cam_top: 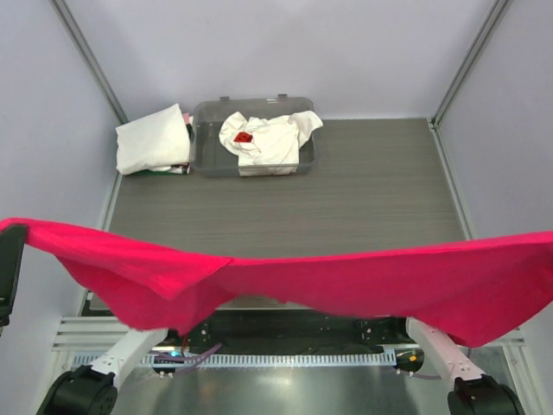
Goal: Fold and stack the t-shirts
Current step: Flatten the tshirt out
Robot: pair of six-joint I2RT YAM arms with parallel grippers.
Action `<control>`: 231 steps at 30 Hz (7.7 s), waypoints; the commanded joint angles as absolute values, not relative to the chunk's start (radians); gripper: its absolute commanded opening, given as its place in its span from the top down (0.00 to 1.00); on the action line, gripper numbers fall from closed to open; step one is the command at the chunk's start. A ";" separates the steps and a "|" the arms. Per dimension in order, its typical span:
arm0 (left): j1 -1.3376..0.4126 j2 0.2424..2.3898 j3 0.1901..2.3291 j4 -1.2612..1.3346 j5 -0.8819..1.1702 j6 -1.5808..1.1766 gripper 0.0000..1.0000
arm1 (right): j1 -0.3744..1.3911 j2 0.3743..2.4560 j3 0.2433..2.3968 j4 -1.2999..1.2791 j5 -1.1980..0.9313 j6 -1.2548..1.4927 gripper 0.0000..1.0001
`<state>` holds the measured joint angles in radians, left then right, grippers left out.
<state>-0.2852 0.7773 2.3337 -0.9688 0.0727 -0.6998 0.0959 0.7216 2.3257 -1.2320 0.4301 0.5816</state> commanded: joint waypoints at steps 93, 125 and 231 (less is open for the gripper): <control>-0.622 1.341 1.117 -0.845 -0.213 -0.912 0.42 | -0.037 1.392 1.222 -0.776 0.210 0.549 0.00; -1.416 1.013 0.744 -0.881 -0.540 -1.535 0.40 | -0.025 0.864 0.752 -0.781 -0.080 0.609 0.02; -1.488 0.730 0.939 -1.348 -0.652 -1.649 1.00 | -0.216 0.964 0.784 -0.828 0.068 0.749 0.99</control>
